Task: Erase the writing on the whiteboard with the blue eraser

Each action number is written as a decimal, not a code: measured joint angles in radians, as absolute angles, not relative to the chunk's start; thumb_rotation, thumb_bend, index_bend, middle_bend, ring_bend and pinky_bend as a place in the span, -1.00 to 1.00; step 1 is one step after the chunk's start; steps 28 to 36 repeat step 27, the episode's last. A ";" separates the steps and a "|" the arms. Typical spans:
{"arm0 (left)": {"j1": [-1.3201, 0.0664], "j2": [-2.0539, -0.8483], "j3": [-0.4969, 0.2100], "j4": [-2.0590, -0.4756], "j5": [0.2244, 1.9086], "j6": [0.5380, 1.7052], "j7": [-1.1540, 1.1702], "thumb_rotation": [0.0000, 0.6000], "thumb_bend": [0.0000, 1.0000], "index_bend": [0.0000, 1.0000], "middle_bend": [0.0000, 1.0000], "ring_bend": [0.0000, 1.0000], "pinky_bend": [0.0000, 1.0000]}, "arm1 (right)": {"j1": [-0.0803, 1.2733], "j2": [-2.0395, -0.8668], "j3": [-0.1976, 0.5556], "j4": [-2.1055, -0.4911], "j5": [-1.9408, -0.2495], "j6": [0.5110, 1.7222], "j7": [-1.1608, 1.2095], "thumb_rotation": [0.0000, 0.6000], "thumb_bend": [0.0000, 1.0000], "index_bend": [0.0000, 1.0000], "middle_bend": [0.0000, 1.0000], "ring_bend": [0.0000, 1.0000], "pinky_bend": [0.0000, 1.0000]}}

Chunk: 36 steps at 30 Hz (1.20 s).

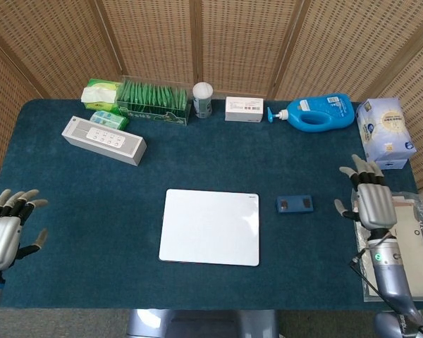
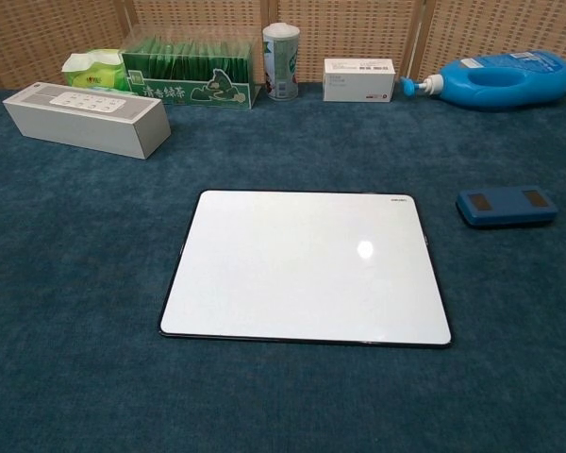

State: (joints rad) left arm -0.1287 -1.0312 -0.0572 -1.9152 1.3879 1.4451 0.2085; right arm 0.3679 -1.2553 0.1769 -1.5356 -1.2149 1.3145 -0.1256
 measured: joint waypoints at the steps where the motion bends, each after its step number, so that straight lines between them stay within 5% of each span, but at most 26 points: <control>1: -0.125 -1.034 -0.054 -1.913 1.387 1.447 0.205 1.00 -0.12 -0.49 -0.63 -0.71 -1.00 | 0.353 -1.248 0.170 -1.538 -1.222 1.340 -0.144 1.00 -0.40 -0.51 -0.89 -1.00 -1.00; 14: -0.091 -1.102 -0.019 -1.843 1.404 1.453 0.141 1.00 -0.13 -0.47 -0.59 -0.71 -1.00 | 0.109 -1.132 0.075 -1.666 -1.315 1.620 -0.231 1.00 -0.41 -0.39 -0.82 -1.00 -1.00; 36: -0.090 -1.116 -0.015 -1.853 1.443 1.459 0.134 1.00 -0.12 -0.44 -0.56 -0.70 -1.00 | 0.079 -1.110 0.053 -1.731 -1.351 1.578 -0.220 1.00 -0.41 -0.38 -0.81 -1.00 -1.00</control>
